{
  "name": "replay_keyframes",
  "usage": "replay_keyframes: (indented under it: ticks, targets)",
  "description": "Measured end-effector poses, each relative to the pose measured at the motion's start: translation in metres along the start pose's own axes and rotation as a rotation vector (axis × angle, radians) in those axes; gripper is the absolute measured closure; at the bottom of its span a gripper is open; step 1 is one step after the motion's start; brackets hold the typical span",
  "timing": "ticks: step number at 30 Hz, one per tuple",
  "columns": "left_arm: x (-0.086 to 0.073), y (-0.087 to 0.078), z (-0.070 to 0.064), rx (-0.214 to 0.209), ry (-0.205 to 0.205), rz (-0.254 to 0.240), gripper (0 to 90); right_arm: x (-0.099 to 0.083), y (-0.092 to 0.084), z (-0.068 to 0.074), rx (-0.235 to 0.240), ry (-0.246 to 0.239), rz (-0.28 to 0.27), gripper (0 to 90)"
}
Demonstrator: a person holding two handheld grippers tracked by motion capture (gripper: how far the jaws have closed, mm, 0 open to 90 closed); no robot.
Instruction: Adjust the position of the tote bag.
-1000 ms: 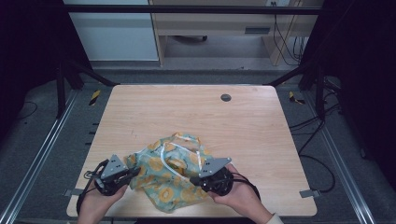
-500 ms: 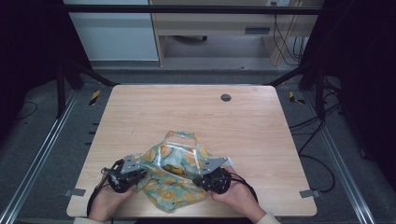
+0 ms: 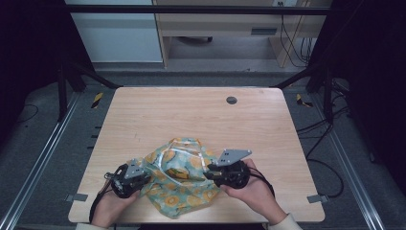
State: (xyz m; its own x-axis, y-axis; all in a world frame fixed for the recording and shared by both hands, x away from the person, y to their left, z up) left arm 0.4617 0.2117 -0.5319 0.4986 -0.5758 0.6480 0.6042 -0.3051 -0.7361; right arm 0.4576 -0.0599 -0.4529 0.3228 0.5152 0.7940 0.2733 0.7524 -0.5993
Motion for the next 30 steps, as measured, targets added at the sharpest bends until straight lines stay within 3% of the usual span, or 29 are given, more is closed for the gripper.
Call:
replay_keyframes:
  ticks: [3,5,8,11,17,22,25,28,30]
  targets:
    - [0.0,0.0,0.0,0.001,0.004,0.001,89.1,0.013,-0.006,-0.012,-0.037,0.013,-0.006,65.1]
    - [0.0,0.0,0.0,0.002,0.006,0.002,89.2,0.025,-0.003,-0.027,-0.067,0.031,0.005,63.2]
    - [0.0,0.001,-0.001,0.001,0.004,0.001,89.4,0.033,0.004,-0.038,-0.08,0.047,0.015,60.6]
    - [0.0,0.001,-0.001,0.0,0.009,0.003,89.4,0.045,0.024,-0.06,-0.111,0.071,0.059,56.9]
    - [0.0,0.001,-0.001,0.001,0.022,0.007,89.5,0.046,0.051,-0.08,-0.104,0.112,0.109,54.8]
    - [0.0,0.002,-0.002,0.001,0.029,0.012,89.7,0.036,0.07,-0.095,-0.113,0.179,0.176,53.3]
    - [0.0,0.002,-0.003,0.001,0.028,0.011,89.7,0.031,0.074,-0.097,-0.099,0.197,0.211,60.1]
    - [0.001,0.002,-0.002,0.002,0.023,0.008,89.7,0.028,0.075,-0.095,-0.075,0.201,0.235,81.0]
    - [0.001,0.002,-0.002,0.003,0.022,0.007,89.7,0.029,0.072,-0.093,-0.071,0.196,0.229,89.3]
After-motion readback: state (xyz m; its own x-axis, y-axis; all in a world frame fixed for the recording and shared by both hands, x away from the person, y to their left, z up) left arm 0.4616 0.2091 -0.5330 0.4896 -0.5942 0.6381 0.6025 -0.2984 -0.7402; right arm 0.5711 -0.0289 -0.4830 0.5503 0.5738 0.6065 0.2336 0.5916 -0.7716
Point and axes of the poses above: each handheld gripper's, and its own axes: y roughly forward along the jaws, x roughly out of its top, z roughly to its left, the point moved 7 cm from there along y, roughly forward along the jaws, and after that the axes turned 8 degrees about x, right-handed, at the moved point
